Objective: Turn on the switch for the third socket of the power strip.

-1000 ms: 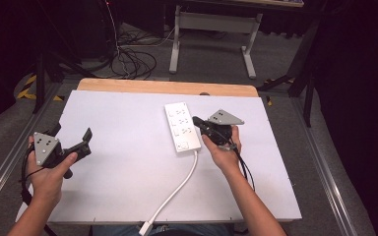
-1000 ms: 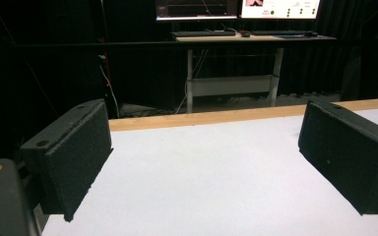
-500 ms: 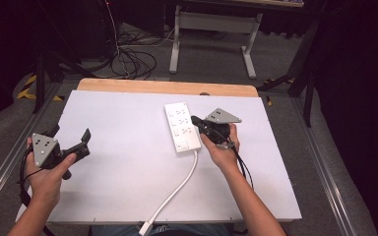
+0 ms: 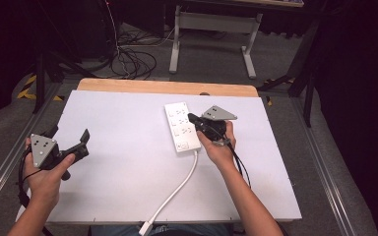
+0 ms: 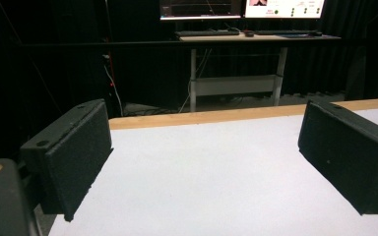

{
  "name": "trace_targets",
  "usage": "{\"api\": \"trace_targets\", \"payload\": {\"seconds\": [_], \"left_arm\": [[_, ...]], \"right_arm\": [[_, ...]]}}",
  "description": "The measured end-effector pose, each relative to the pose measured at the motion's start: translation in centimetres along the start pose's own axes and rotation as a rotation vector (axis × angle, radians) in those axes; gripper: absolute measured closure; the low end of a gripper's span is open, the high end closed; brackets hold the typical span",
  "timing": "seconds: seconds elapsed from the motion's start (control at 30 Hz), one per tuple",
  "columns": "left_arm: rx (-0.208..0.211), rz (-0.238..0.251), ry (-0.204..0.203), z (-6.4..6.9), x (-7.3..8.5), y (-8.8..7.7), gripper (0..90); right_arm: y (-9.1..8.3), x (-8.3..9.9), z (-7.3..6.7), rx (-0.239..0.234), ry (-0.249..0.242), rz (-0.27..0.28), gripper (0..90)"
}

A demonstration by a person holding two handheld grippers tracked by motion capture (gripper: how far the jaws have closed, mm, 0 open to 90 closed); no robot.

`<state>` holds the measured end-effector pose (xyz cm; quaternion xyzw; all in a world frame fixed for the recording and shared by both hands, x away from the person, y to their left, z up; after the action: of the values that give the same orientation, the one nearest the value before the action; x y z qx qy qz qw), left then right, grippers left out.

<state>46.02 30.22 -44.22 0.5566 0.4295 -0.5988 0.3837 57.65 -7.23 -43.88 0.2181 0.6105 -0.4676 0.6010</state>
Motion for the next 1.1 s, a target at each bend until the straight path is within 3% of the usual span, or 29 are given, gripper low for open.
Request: {"api": "trace_targets", "payload": {"seconds": [0.7,1.1], "left_arm": [[-0.006,0.001,-0.002,-0.1,0.0,-0.3,6.6],[-0.008,-0.001,0.002,-0.1,0.0,-0.4,6.6]], "right_arm": [[1.4,-0.4,0.1,0.004,0.003,-0.007,90.0],[2.6,-0.7,-0.6,-0.011,-0.002,-0.024,90.0]]}}
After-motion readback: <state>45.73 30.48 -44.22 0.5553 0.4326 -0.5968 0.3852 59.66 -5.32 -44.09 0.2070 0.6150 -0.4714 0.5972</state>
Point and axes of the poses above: each handheld gripper's, and its own axes: y roughly forward along the jaws, x roughly out of its underside, z roughly to its right, the point moved 6 cm from there along y, roughly forward along the jaws, and after that the axes turned 13 degrees about x, right-handed, at the moved point
